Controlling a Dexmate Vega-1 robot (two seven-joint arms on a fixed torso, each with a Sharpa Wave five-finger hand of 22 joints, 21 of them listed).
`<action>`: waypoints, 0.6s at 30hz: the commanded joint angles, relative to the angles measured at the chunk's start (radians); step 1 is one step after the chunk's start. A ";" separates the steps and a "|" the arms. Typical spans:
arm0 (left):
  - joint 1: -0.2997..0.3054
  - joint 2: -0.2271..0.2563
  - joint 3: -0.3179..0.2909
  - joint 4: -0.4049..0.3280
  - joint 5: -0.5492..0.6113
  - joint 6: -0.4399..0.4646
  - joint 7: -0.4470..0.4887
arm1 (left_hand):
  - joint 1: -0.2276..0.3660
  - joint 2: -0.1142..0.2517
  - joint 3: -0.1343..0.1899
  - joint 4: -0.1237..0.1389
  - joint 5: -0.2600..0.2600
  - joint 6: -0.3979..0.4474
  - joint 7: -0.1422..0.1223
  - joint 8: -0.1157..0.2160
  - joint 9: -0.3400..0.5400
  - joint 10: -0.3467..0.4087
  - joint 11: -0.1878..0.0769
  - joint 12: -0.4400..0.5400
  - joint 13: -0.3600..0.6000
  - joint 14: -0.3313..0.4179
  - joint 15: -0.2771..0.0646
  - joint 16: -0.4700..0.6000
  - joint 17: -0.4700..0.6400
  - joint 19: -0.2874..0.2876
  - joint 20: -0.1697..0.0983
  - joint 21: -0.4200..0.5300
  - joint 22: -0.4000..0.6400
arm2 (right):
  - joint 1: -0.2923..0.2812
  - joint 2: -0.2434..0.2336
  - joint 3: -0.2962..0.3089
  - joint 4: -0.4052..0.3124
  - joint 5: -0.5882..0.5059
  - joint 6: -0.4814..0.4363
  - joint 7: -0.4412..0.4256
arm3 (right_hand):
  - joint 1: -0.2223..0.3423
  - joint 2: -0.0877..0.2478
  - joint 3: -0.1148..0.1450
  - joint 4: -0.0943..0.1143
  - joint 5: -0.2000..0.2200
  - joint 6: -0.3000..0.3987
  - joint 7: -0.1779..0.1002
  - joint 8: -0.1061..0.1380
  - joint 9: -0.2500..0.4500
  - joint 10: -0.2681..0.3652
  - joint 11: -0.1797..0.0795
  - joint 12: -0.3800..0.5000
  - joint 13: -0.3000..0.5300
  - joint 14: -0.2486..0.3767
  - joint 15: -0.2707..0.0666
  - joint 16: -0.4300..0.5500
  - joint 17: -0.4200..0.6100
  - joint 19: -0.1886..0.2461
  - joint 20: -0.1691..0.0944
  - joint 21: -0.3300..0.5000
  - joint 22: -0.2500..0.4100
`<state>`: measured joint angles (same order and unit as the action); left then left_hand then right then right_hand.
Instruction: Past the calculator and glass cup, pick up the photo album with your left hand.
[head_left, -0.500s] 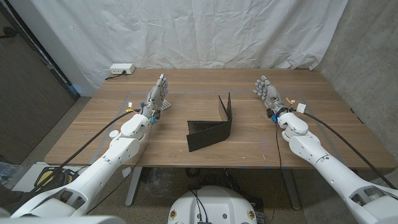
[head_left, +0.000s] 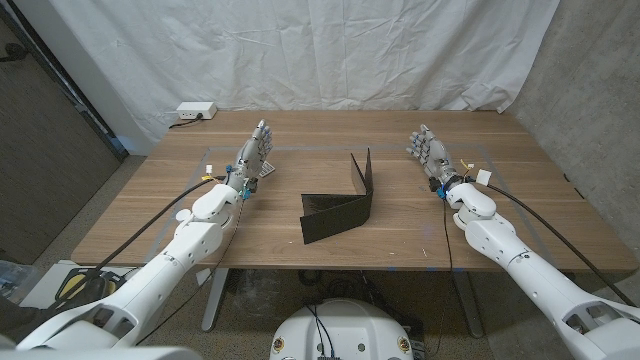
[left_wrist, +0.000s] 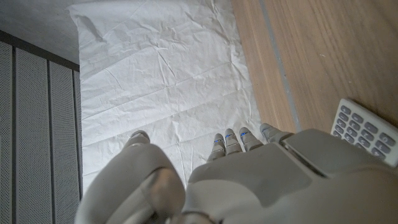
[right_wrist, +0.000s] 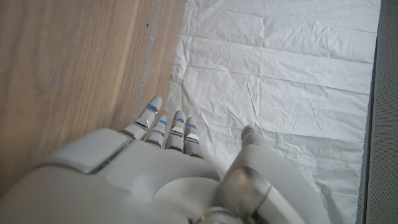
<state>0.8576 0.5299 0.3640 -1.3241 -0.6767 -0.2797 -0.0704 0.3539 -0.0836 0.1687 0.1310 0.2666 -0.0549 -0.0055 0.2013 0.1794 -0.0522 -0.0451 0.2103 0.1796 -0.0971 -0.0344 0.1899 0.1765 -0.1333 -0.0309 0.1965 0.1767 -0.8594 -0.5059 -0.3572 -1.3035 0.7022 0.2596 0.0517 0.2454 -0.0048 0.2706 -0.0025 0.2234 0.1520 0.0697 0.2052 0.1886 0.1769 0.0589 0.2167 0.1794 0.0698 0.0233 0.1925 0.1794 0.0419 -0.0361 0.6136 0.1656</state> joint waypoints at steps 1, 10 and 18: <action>-0.020 0.043 -0.001 -0.032 0.017 0.021 -0.024 | 0.013 0.010 0.007 -0.006 0.006 0.010 -0.004 0.010 0.003 0.009 -0.001 0.005 0.005 0.013 -0.017 0.010 0.002 0.011 -0.109 0.007 0.003 | -0.022 -0.008 0.004 -0.035 -0.003 -0.006 -0.026 | 0.011 0.000 0.006 -0.004 0.002 0.007 0.000 0.001 0.001 0.010 0.004 0.002 0.003 0.006 0.002 0.003 0.002 0.004 -0.029 -0.005 0.004; -0.026 0.064 -0.001 -0.064 0.030 0.005 -0.047 | 0.030 0.023 0.014 -0.014 0.008 0.000 -0.006 0.003 0.003 -0.001 0.001 -0.001 0.005 0.003 -0.017 0.002 0.002 0.002 -0.103 0.003 0.003 | -0.031 -0.004 0.006 -0.045 -0.004 0.000 -0.040 | 0.012 0.002 0.006 -0.006 0.001 0.009 0.000 0.000 0.001 0.010 0.007 0.001 0.003 0.006 0.003 0.002 0.003 0.004 -0.026 -0.013 0.004; -0.032 0.057 0.001 -0.055 0.045 -0.030 -0.052 | 0.039 0.029 0.017 -0.019 0.008 0.002 -0.006 0.002 0.003 -0.001 -0.003 -0.003 0.005 0.003 -0.017 0.001 0.002 0.001 -0.101 0.002 0.003 | -0.025 -0.005 0.000 -0.048 -0.015 0.001 -0.042 | 0.012 0.003 0.006 -0.008 0.000 0.010 0.000 -0.001 0.001 0.010 0.006 0.000 0.003 0.008 0.005 0.003 0.003 0.004 -0.025 -0.018 0.005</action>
<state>0.8367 0.5823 0.3636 -1.3760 -0.6480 -0.2740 -0.1049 0.3810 -0.0563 0.1810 0.1186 0.2704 -0.0498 -0.0108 0.2072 0.1793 -0.0508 -0.0465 0.2119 0.1794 -0.0857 -0.0362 0.1898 0.1767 -0.1270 -0.0357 0.1965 0.1768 -0.8845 -0.5103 -0.3531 -1.3414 0.6988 0.2568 0.0176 0.2454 -0.0048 0.2749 -0.0067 0.2234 0.1519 0.0697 0.2052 0.1884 0.1824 0.0644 0.2167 0.1793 0.0697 0.0233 0.1925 0.1792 0.0419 -0.0359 0.6020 0.1654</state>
